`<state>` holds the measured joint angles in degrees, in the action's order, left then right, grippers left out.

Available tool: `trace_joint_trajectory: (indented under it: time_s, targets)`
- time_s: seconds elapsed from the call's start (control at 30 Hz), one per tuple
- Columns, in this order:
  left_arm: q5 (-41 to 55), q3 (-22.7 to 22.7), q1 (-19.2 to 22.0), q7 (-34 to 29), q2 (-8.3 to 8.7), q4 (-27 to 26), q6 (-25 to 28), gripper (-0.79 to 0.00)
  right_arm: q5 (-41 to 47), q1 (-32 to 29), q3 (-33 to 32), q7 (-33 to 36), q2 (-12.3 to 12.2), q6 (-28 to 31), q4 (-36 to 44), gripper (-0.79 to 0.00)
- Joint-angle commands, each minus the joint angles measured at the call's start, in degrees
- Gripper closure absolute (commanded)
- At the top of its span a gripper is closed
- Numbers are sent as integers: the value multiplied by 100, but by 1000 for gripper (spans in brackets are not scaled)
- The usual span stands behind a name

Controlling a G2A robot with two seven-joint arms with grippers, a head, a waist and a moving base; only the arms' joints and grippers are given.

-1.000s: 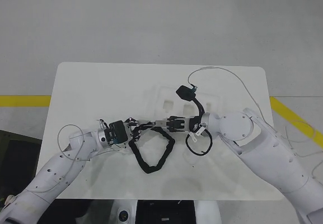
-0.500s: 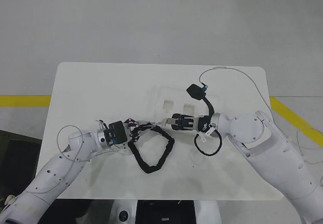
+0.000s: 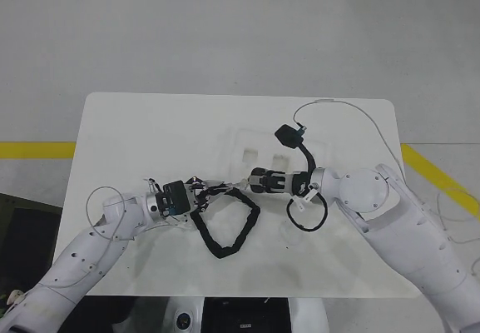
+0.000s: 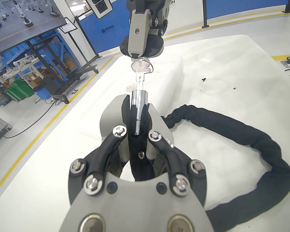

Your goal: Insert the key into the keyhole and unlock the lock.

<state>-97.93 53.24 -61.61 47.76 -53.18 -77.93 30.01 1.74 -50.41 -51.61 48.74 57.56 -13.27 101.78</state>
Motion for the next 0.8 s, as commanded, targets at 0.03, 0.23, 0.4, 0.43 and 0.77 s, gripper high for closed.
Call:
trace_joint_trajectory:
  time_s: [0.03, 0.23, 0.4, 0.43, 0.77]
  targets:
    - [-17, 8, -3, 18, -8, -8, 5, 0, -19, 10, 22, 13, 17, 4, -18, 0]
    - [-37, 29, -7, 58, -24, -26, 28, 0, -34, 48, 89, 42, 64, 15, -82, 0]
    - [-67, 41, -8, 87, -38, -21, 35, 0, -45, 91, 142, 61, 106, 8, -120, 0]
    - [-72, 43, -8, 90, -42, -17, 36, 0, -48, 98, 152, 66, 113, 14, -128, 0]
    - [-114, 50, -1, 124, -74, 0, 66, 0, -19, 126, 158, 106, 172, 28, -206, -785]
